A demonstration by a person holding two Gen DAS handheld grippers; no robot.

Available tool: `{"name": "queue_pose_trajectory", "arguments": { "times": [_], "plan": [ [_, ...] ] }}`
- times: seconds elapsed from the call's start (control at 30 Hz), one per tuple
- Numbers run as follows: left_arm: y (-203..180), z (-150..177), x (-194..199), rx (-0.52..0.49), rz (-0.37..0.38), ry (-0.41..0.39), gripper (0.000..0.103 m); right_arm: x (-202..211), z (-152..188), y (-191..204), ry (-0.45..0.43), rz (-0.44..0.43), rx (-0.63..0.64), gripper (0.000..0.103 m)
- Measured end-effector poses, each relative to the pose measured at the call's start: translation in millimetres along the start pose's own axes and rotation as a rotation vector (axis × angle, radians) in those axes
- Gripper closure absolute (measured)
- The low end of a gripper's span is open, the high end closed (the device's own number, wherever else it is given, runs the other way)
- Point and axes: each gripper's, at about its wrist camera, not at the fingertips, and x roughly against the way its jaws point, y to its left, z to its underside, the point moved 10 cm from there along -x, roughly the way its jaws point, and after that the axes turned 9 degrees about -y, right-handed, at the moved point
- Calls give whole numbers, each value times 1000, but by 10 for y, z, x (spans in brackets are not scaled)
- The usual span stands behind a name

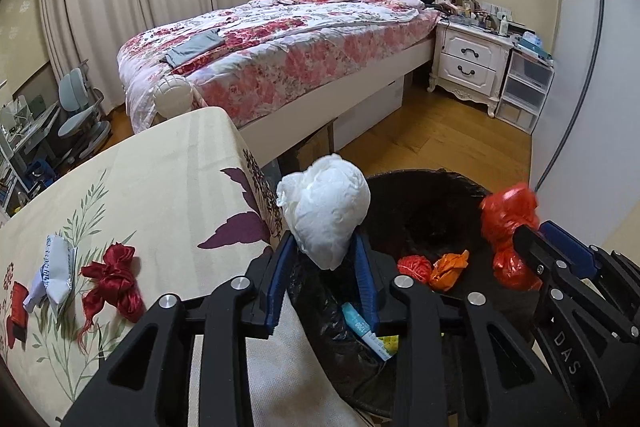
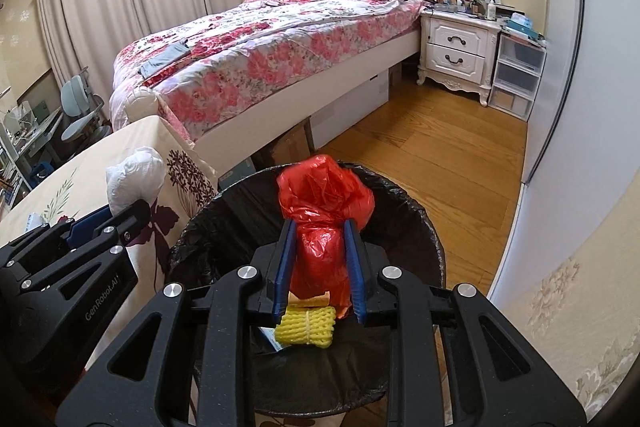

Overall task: Collect trash
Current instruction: 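Carry the white and red bags over the bin and open both grippers, then withdraw both grippers from the bin back toward the bed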

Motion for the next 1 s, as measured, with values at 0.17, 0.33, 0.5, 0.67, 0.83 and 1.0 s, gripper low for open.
{"name": "queue_pose_trajectory", "arguments": {
  "times": [0.17, 0.33, 0.5, 0.67, 0.83, 1.0],
  "plan": [
    [42, 4, 32, 9, -15, -10, 36, 8, 23, -62, -8, 30, -3, 59],
    [145, -34, 125, 2, -60, -40, 25, 52, -7, -96, -30, 58, 2, 41],
    [331, -63, 247, 23, -90, -48, 21, 112, -71, -62, -50, 60, 3, 25],
    [631, -18, 396, 62, -127, -50, 20, 173, -85, 70, -53, 32, 11, 23],
    [971, 75, 562, 76, -182, -53, 20, 203, -73, 329, -42, -16, 27, 23],
    [1385, 210, 697, 117, -240, -43, 20, 203, -31, 681, -25, -78, 48, 23]
  ]
}}
